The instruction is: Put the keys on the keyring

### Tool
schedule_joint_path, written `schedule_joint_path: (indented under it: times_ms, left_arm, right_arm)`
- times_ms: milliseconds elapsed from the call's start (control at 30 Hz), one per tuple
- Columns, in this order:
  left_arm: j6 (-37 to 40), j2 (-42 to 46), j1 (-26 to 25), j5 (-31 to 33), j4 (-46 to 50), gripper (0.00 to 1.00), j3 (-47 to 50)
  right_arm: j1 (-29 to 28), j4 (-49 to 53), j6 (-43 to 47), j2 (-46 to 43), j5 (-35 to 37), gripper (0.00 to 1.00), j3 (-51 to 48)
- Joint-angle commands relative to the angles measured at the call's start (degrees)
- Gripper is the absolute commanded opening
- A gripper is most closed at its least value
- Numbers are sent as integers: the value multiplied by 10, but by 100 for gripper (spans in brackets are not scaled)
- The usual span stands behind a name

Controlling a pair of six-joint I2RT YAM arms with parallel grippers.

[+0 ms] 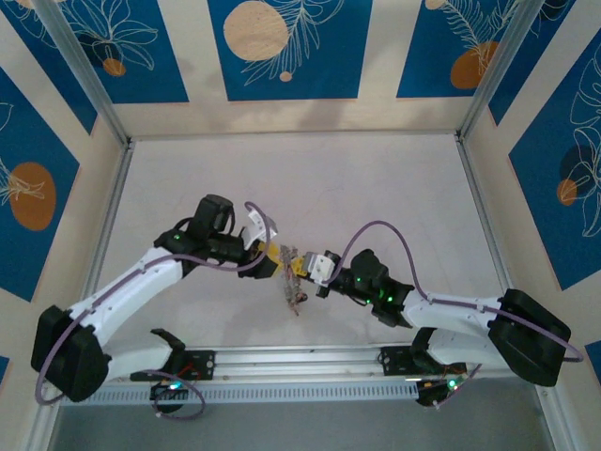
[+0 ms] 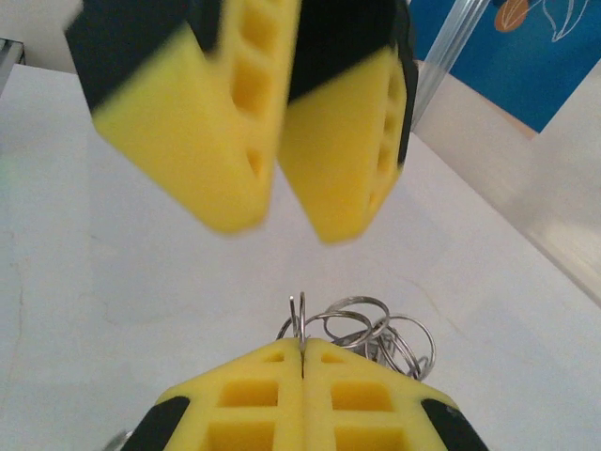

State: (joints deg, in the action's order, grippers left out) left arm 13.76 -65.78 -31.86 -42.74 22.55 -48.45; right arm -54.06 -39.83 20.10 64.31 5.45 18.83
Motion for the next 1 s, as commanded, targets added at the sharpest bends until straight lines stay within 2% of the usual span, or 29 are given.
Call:
schedule_joint_path:
  times_ms: [0,267,533,667,800,967]
  left_arm:
    - [42,37,4,13,-27,50,25]
    - [90,69,2,38,-84,49,71]
    - [159,75,-18,50,-125,47,85]
    - [205,55,-28,21,-99,45,62]
    - [246,39,-30,26,-78,37,46]
    - [266,21,-31,1,-65,31,37]
  right_arm:
    - [14,-50,-27,-18,-38,0,-5]
    - [47,-64,-78,-22,-106,0,-8]
    - [53,-92,-96,4,-122,0,-6]
    - [53,-95,-100,12,-130,0,0]
    - [54,-93,-101,16,-139,0,6]
    - [54,-96,-105,21,-146,0,9]
